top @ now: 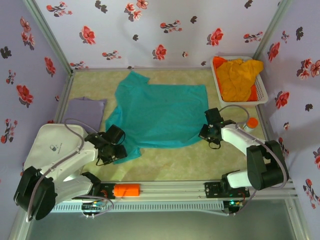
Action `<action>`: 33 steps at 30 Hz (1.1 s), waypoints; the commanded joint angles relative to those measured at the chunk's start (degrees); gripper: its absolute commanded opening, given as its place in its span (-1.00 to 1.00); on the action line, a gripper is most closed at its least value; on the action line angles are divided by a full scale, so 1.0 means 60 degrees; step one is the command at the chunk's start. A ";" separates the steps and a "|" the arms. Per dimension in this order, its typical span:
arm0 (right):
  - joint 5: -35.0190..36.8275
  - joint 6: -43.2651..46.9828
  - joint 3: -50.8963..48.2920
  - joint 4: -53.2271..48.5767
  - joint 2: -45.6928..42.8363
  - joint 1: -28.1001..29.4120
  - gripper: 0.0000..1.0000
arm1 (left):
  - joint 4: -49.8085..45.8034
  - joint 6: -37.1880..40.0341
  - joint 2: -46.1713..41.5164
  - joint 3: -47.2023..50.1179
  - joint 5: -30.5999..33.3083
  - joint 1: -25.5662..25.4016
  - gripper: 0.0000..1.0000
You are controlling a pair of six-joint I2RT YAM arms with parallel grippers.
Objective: Fold and stack the t-shirts
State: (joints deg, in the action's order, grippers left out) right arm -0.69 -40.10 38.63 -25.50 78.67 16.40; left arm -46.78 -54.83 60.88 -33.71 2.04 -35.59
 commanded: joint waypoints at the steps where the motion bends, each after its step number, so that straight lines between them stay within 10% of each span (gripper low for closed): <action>1: -0.0021 0.0219 0.0192 0.0001 -0.0004 -0.0143 -1.00 | -0.0734 0.0074 -0.0228 0.0074 0.0253 0.0073 0.16; 14: -0.0127 0.0325 0.0019 -0.0004 -0.0062 -0.0421 -1.00 | 0.0513 -0.0074 0.1195 0.0611 -0.0341 -0.0086 0.04; 21: -0.0360 0.0348 0.0043 0.0125 -0.0277 -0.0530 -1.00 | 0.1037 0.0086 0.1160 0.0164 0.0429 -0.0075 -0.84; 33: -0.0401 0.0449 0.1873 0.0956 -0.1987 -0.0608 -1.00 | -0.0140 0.3247 0.1551 -0.5470 0.0919 0.1344 -1.00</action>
State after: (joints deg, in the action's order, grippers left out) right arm -4.47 -38.96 46.19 -22.63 69.58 13.21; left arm -44.66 -43.00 68.69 -60.42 6.04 -29.26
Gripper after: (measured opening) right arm 0.044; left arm 0.047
